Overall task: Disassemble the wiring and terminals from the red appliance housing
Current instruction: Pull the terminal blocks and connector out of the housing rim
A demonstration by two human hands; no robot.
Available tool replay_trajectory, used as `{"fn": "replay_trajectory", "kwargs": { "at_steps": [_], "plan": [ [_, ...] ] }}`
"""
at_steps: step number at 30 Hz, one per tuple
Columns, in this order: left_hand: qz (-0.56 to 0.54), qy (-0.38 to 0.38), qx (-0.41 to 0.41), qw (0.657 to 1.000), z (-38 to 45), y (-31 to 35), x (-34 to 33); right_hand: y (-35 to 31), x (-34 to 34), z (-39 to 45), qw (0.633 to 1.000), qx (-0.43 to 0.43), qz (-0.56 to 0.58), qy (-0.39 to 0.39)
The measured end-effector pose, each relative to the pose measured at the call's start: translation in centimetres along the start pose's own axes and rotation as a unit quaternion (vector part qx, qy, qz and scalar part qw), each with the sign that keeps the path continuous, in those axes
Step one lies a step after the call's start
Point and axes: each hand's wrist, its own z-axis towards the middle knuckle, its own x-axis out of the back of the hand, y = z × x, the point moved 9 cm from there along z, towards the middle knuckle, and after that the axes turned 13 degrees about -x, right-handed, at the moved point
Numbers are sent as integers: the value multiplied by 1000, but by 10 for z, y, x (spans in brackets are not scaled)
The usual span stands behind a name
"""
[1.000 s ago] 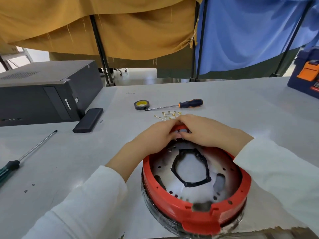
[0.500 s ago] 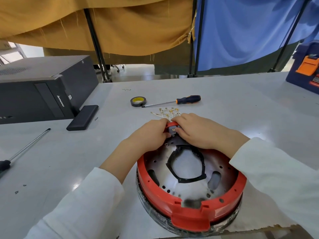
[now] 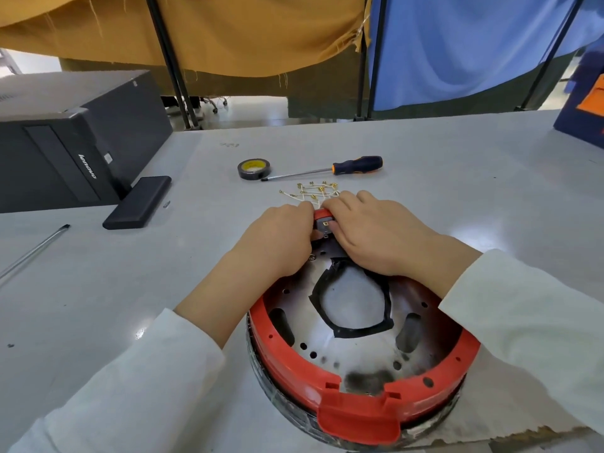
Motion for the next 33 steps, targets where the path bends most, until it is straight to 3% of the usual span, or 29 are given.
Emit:
{"fn": "replay_trajectory", "kwargs": {
  "at_steps": [7, 14, 24, 33],
  "plan": [
    [7, -37, 44, 998, -1, 5, 5, 3, -3, 3, 1000, -17, 10, -10],
    [23, -23, 64, 997, -6, 7, 9, 3, -2, 3, 999, -26, 15, -14],
    [-25, 2, 7, 1000, -3, 6, 0, 3, -1, 1, 999, -16, 36, -18],
    [1, 14, 44, 999, -6, 7, 8, 3, -4, 2, 1000, -23, -7, -4]
  ]
}}
